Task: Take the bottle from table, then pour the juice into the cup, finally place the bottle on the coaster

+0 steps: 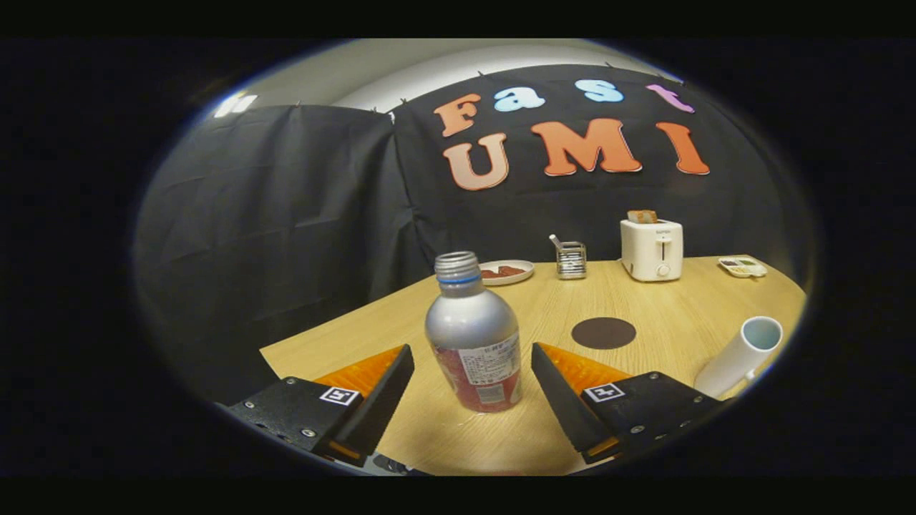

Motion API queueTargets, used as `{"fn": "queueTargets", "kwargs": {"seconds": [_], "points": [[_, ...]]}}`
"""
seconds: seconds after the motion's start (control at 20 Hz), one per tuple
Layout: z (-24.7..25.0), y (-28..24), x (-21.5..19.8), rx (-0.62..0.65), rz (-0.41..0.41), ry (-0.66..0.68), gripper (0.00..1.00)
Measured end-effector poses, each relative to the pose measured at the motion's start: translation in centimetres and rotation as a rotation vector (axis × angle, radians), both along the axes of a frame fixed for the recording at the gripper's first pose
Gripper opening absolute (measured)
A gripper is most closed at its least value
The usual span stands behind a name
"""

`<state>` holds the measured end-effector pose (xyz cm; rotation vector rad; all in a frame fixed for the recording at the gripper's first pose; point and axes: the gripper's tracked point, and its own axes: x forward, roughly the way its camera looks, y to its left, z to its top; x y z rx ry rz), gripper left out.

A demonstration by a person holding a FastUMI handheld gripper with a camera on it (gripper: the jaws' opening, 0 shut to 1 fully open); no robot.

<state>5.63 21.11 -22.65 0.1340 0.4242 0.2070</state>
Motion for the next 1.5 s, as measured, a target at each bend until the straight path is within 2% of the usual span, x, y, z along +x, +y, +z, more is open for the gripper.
{"fn": "queueTargets", "kwargs": {"seconds": [0.5,0.65,0.7,0.85,1.05,1.5], "points": [[-4.3,0.2,2.0,-0.073,-0.031,0.089,0.98],[-4.2,-0.2,2.4,-0.083,-0.050,0.081,0.90],[-4.1,-0.3,2.3,-0.092,-0.051,0.078,0.81],[-4.4,-0.4,2.5,-0.084,-0.059,0.080,0.79],[-2.9,-1.1,2.7,-0.027,-0.077,0.063,0.79],[0.8,-4.1,1.1,0.190,-0.150,0.056,0.79]]}}
